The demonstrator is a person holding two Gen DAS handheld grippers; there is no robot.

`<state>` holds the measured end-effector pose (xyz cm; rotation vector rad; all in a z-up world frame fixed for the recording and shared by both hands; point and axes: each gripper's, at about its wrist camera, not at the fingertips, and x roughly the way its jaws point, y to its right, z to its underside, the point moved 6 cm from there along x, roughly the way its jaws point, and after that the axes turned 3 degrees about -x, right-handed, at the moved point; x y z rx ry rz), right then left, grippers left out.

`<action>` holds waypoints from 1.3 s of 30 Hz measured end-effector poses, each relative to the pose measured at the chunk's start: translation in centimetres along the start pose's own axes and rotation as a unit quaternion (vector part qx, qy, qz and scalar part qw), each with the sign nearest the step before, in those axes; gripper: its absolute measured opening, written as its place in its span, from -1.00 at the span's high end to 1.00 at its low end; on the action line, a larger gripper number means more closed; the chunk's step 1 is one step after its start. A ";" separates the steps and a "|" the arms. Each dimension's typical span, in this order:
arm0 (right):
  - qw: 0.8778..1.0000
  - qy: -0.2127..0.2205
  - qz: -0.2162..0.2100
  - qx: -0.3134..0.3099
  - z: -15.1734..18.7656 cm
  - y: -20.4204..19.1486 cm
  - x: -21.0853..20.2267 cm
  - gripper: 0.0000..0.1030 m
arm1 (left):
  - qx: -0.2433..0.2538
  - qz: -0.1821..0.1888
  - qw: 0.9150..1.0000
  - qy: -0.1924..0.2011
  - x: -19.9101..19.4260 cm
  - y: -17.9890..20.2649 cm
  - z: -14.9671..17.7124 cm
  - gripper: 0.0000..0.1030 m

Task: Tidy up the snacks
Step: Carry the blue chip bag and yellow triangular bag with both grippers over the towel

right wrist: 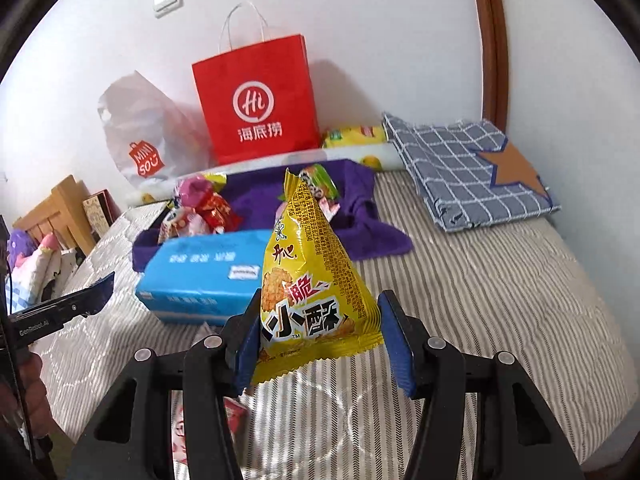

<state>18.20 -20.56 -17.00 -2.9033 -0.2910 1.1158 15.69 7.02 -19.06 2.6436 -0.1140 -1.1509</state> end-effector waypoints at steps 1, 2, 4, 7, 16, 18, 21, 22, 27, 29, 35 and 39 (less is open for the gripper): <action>1.000 0.005 0.004 -0.003 -0.4 -0.2 -0.4 -0.06 | -0.001 0.002 1.000 0.001 -0.2 0.1 -0.2 0.32; 1.000 0.008 0.007 -0.005 -0.6 -0.3 -0.6 -0.06 | -0.001 0.005 1.000 0.002 -0.6 0.3 -0.5 0.32; 1.000 0.018 0.009 -0.010 -1.2 -0.7 -1.4 -0.06 | 0.000 0.005 1.000 0.005 -0.9 0.5 -1.0 0.32; 1.000 0.028 0.004 -0.012 -2.1 -1.2 -2.1 -0.06 | 0.002 0.005 1.000 0.010 -1.6 0.9 -1.8 0.32; 0.999 0.042 0.004 -0.013 -4.7 -2.3 -2.7 -0.06 | 0.017 0.003 1.000 0.024 -2.3 2.2 -4.3 0.32; 0.999 0.046 0.002 -0.012 -5.4 -2.5 -2.5 -0.06 | 0.026 0.007 0.999 0.031 -2.4 2.5 -4.9 0.31; 0.999 0.051 -0.001 -0.009 -6.2 -2.8 -2.2 -0.06 | 0.038 0.012 0.998 0.044 -2.6 2.8 -5.6 0.31; 0.999 0.053 -0.004 -0.010 -6.4 -2.9 -1.9 -0.06 | 0.039 0.008 0.998 0.045 -2.5 2.8 -5.8 0.31; 0.998 0.056 -0.005 -0.017 -7.9 -3.4 -0.1 -0.06 | 0.034 -0.002 0.998 0.045 -0.8 2.1 -7.3 0.31; 0.998 0.055 -0.008 -0.017 -8.6 -3.5 0.9 -0.06 | 0.027 -0.003 0.999 0.043 0.0 1.7 -8.0 0.31; 0.998 0.050 -0.016 -0.018 -10.5 -4.0 4.4 -0.06 | 0.020 -0.009 0.999 0.039 2.7 1.5 -10.0 0.31; 0.998 0.049 -0.021 -0.015 -11.7 -4.0 6.7 -0.06 | 0.020 -0.004 0.999 0.035 4.6 2.0 -11.6 0.31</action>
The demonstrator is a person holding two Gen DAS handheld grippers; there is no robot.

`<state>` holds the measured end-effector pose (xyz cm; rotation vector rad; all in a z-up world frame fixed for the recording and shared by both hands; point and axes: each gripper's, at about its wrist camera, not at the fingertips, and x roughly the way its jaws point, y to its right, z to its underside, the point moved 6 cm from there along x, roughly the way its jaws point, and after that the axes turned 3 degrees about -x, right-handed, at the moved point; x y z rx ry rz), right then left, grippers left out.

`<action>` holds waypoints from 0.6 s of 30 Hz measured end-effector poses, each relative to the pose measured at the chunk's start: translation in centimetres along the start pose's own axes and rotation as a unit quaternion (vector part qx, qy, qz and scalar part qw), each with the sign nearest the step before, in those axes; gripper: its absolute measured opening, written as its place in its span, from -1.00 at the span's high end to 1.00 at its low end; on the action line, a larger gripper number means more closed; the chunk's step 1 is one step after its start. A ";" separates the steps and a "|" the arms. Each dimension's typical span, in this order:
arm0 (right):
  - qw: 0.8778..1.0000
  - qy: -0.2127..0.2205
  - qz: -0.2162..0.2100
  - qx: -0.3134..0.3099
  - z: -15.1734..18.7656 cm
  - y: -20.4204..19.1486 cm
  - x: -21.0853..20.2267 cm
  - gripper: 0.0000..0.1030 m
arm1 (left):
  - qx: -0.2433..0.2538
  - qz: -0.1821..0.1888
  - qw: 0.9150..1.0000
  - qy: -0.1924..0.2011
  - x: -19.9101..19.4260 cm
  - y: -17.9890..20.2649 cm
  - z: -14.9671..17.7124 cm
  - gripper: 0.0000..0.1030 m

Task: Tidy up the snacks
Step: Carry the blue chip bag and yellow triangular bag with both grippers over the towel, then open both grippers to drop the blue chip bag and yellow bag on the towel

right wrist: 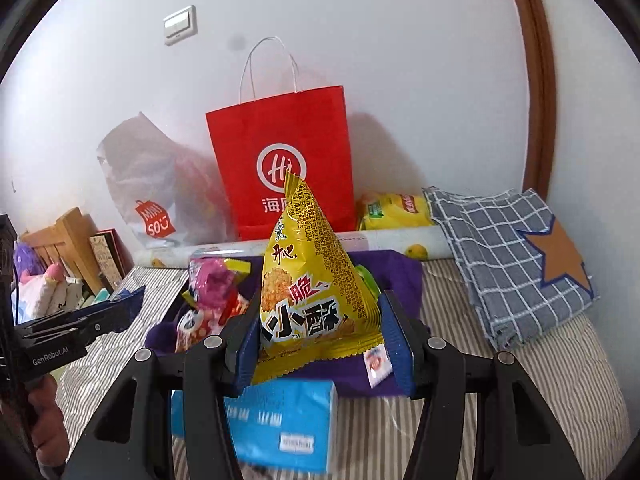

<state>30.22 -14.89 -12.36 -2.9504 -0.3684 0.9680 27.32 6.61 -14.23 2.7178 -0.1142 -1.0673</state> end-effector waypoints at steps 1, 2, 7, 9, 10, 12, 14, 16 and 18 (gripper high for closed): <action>1.000 0.000 0.002 0.000 -0.3 0.1 0.8 -0.06 | 0.000 0.000 1.000 0.001 0.6 0.1 -0.5 0.31; 1.000 0.000 0.004 -0.001 -0.5 0.2 1.2 -0.06 | -0.002 0.001 1.000 0.002 1.2 0.3 -0.8 0.31; 1.000 0.008 -0.012 0.004 -2.2 0.6 3.4 -0.06 | -0.015 0.015 1.000 0.003 3.9 0.7 -2.6 0.31; 1.000 0.008 -0.017 0.007 -2.8 0.9 4.1 -0.06 | -0.014 0.011 1.000 0.004 4.8 0.7 -3.0 0.31; 1.000 0.007 -0.017 0.008 -3.0 1.1 4.6 -0.06 | -0.014 0.010 1.000 0.005 5.5 0.7 -3.3 0.31; 1.000 0.001 -0.023 0.009 -3.0 1.5 5.8 -0.06 | -0.009 0.007 1.000 0.003 6.5 0.5 -3.6 0.31; 0.999 -0.010 -0.034 0.009 -2.2 1.7 7.2 -0.06 | -0.011 0.004 1.000 0.003 7.6 0.2 -3.8 0.31; 0.999 -0.025 -0.045 0.012 -1.0 1.8 8.8 -0.06 | -0.014 0.007 1.000 -0.006 8.4 -0.1 -3.6 0.31; 0.998 -0.042 -0.049 0.013 0.0 1.8 10.1 -0.06 | -0.009 0.002 1.000 -0.011 9.4 -0.2 -3.3 0.31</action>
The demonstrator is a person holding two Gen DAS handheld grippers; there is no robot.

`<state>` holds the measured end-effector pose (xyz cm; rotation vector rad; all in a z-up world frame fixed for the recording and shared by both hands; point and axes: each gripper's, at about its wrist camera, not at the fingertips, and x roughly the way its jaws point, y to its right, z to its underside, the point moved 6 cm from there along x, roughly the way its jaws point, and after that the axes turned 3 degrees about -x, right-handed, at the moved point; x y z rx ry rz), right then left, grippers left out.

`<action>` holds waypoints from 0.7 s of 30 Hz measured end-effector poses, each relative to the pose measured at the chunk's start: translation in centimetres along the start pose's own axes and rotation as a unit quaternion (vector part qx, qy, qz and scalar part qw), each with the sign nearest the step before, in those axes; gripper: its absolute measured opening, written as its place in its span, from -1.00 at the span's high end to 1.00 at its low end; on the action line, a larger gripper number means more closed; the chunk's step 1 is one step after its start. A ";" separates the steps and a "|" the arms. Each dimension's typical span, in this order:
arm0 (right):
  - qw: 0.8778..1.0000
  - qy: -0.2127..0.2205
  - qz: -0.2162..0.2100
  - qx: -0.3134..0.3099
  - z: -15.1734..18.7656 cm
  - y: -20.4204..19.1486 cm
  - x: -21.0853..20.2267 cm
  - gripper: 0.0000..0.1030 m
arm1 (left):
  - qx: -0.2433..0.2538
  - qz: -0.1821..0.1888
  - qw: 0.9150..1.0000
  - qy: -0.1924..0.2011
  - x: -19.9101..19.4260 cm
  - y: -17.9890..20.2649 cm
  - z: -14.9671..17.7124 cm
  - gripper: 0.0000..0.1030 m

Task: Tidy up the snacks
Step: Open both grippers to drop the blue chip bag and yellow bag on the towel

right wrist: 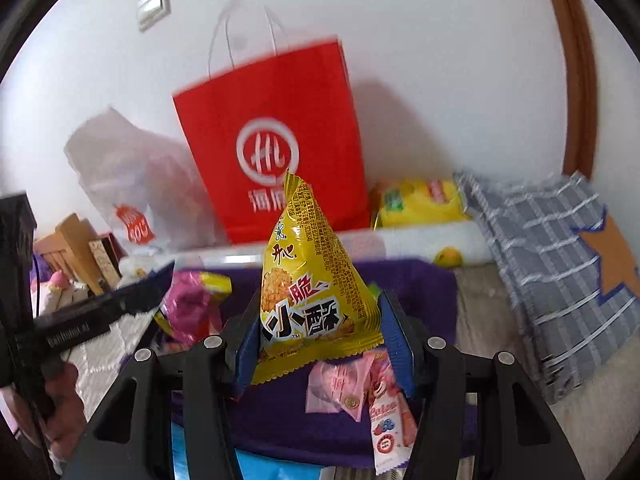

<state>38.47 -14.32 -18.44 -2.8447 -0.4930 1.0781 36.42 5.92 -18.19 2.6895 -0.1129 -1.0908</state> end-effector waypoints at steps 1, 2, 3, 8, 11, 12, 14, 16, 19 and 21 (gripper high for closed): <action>1.000 -0.013 0.001 0.001 0.5 0.1 0.7 -0.06 | 0.003 -0.004 1.000 -0.001 0.4 -0.1 0.2 0.31; 1.000 -0.020 0.001 -0.001 0.7 0.0 1.1 -0.06 | 0.003 -0.007 1.000 -0.003 0.7 -0.2 0.4 0.31; 1.000 -0.023 0.001 -0.005 0.9 0.1 1.3 -0.06 | 0.000 -0.008 1.000 -0.011 1.1 -0.3 0.7 0.31; 0.999 -0.047 0.004 -0.005 1.8 0.6 2.4 -0.06 | -0.027 0.019 0.999 -0.032 2.4 -1.1 1.4 0.30; 0.999 -0.049 0.006 -0.006 2.0 0.7 2.2 -0.07 | -0.031 0.020 0.999 -0.038 2.6 -1.3 1.7 0.29; 0.999 -0.051 0.011 -0.009 2.1 0.7 2.3 -0.07 | -0.028 0.019 0.999 -0.039 2.7 -1.2 1.8 0.28; 0.998 -0.060 0.012 -0.010 2.2 0.8 2.6 -0.08 | -0.025 0.019 0.999 -0.043 3.0 -1.0 2.0 0.27; 0.998 -0.065 0.006 -0.005 2.3 0.7 2.8 -0.08 | -0.025 0.020 0.998 -0.046 3.2 -0.8 2.1 0.26; 0.998 -0.064 0.008 -0.006 2.2 0.7 2.6 -0.12 | -0.022 0.020 0.999 -0.046 3.3 -0.6 2.1 0.22; 0.999 -0.050 0.007 -0.007 1.8 0.5 1.9 -0.34 | -0.022 0.016 0.999 -0.045 3.2 -0.5 1.9 -0.10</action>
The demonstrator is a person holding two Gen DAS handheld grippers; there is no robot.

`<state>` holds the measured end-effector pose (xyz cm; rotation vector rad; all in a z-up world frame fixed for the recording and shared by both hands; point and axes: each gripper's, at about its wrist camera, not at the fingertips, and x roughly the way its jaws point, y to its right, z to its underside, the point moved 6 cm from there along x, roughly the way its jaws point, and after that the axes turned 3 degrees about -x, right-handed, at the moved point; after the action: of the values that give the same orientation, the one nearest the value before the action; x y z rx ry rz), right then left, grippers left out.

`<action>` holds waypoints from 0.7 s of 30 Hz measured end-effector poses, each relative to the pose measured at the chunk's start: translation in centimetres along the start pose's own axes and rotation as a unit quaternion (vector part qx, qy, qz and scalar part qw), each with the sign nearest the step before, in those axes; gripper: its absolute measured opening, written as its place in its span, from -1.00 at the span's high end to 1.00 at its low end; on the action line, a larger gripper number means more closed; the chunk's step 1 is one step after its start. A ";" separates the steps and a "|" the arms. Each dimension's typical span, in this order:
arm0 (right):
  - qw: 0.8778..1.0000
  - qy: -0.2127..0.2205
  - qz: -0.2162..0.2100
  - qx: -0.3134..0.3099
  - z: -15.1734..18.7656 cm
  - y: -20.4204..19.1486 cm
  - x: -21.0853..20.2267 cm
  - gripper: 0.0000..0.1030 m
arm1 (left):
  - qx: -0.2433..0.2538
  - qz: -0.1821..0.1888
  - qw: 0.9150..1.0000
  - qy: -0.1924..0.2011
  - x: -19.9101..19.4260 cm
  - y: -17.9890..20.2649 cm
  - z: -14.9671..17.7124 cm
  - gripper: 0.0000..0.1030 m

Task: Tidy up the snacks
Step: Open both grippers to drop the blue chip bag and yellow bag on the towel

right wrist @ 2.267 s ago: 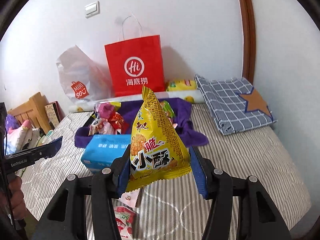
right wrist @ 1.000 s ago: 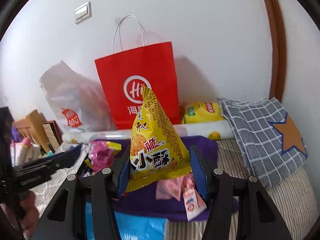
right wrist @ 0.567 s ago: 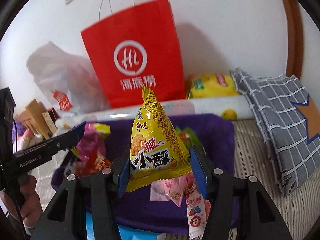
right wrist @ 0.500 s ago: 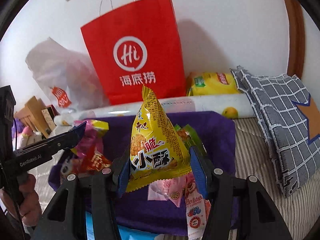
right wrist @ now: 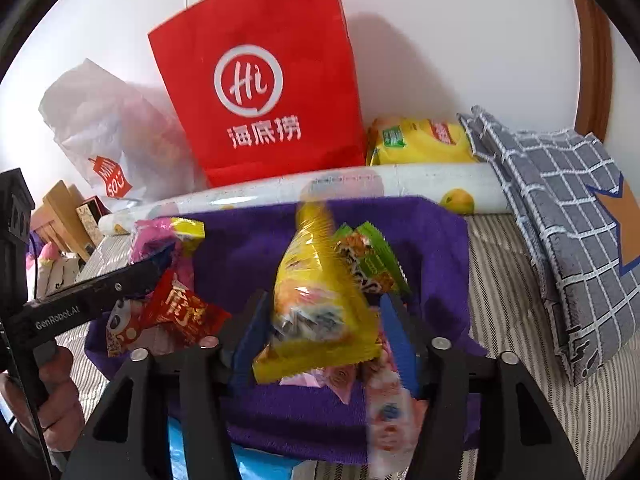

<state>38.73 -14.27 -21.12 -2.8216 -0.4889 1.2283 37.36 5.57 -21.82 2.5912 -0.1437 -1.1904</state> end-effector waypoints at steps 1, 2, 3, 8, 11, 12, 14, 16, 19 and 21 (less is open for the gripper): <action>1.000 0.005 0.000 -0.001 -0.1 -0.1 -0.3 -0.37 | 0.000 -0.002 1.000 0.001 0.0 0.0 -0.1 -0.18; 1.000 0.011 0.000 -0.004 -0.3 -0.3 -0.8 -0.38 | 0.000 -0.008 1.000 0.006 -0.3 0.0 -0.3 -0.27; 1.000 0.017 -0.002 -0.006 -0.4 -0.5 -1.3 -0.38 | 0.001 -0.010 1.000 0.010 -0.6 0.1 -0.4 -0.28; 0.999 0.031 0.002 -0.016 -1.1 -1.5 -3.5 -0.40 | -0.007 -0.001 1.000 0.025 -2.7 0.2 -0.9 -0.38; 0.999 0.033 0.011 -0.020 -0.7 -1.9 -5.3 -0.40 | -0.015 0.008 1.000 0.025 -3.9 0.2 -0.7 -0.40; 0.999 0.037 0.015 -0.023 -0.5 -2.0 -6.1 -0.40 | -0.016 0.009 1.000 0.023 -4.4 0.2 -0.4 -0.40; 0.998 0.046 0.031 -0.026 0.0 -2.1 -7.5 -0.40 | -0.012 0.009 1.000 0.019 -5.2 0.4 0.1 -0.40; 0.997 0.051 0.052 -0.028 0.6 -2.2 -8.8 -0.40 | -0.007 0.008 1.000 0.015 -5.9 0.5 0.7 -0.40; 0.995 0.053 0.080 -0.034 1.7 -2.3 -10.7 -0.40 | -0.004 0.000 1.000 0.013 -7.3 0.5 1.8 -0.40; 0.994 0.050 0.088 -0.033 2.6 -2.4 -11.7 -0.40 | -0.003 -0.002 1.000 0.011 -8.6 0.5 2.9 -0.40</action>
<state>28.77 -15.68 -14.25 -3.0208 -0.2856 1.1072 29.58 6.21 -17.22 2.6009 -0.1303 -1.1608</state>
